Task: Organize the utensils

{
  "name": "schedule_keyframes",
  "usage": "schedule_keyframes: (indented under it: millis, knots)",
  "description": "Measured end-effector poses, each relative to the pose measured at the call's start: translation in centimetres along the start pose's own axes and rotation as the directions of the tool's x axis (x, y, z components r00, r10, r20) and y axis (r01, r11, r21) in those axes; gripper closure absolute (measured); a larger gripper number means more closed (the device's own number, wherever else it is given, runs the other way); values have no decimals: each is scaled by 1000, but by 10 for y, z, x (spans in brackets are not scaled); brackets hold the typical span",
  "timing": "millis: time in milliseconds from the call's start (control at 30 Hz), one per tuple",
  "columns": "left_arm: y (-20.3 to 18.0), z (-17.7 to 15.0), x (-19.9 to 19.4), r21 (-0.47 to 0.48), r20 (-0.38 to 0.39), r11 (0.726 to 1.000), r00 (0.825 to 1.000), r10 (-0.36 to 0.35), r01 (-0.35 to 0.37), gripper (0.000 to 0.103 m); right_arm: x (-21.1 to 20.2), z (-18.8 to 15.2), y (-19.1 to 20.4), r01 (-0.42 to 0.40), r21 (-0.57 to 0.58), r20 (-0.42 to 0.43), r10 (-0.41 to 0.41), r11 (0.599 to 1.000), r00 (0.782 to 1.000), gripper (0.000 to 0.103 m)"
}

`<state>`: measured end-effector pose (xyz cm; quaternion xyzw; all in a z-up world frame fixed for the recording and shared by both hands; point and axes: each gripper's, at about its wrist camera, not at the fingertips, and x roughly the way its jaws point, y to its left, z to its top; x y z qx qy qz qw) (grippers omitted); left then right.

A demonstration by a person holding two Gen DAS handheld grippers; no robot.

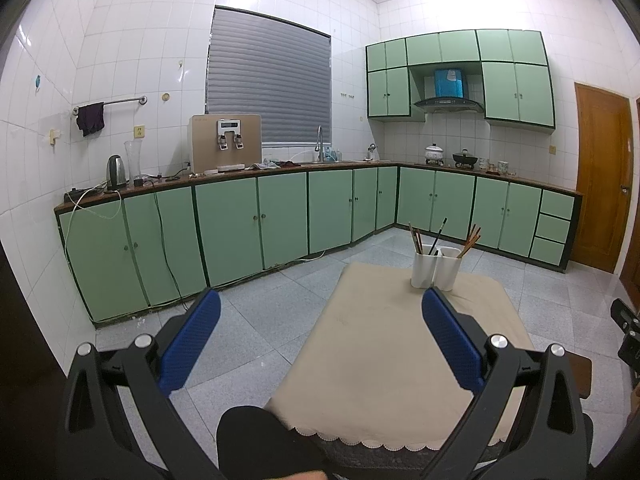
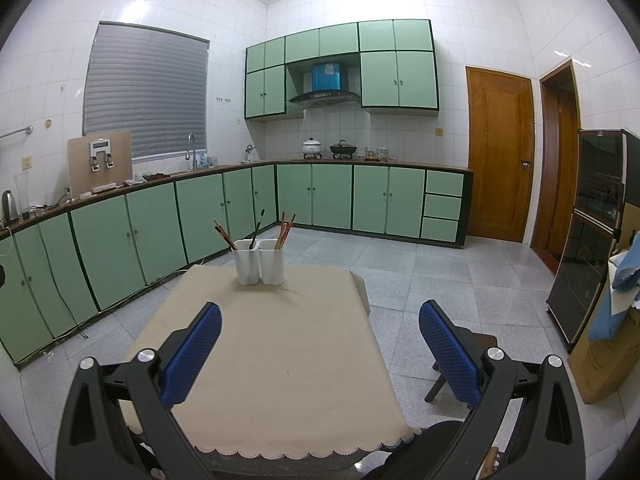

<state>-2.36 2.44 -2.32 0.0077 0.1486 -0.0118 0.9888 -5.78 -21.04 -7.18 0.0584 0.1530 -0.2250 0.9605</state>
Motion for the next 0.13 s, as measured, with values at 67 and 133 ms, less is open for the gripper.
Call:
schedule_keyframes:
  millis: [67, 133]
  knots:
    - [-1, 0, 0, 3, 0, 1000, 1000, 2, -2, 5, -1, 0, 0, 2, 1, 2, -2, 1000, 1000, 6]
    - [-1, 0, 0, 2, 0, 1000, 1000, -1, 1, 5, -1, 0, 0, 2, 0, 2, -2, 1000, 1000, 6]
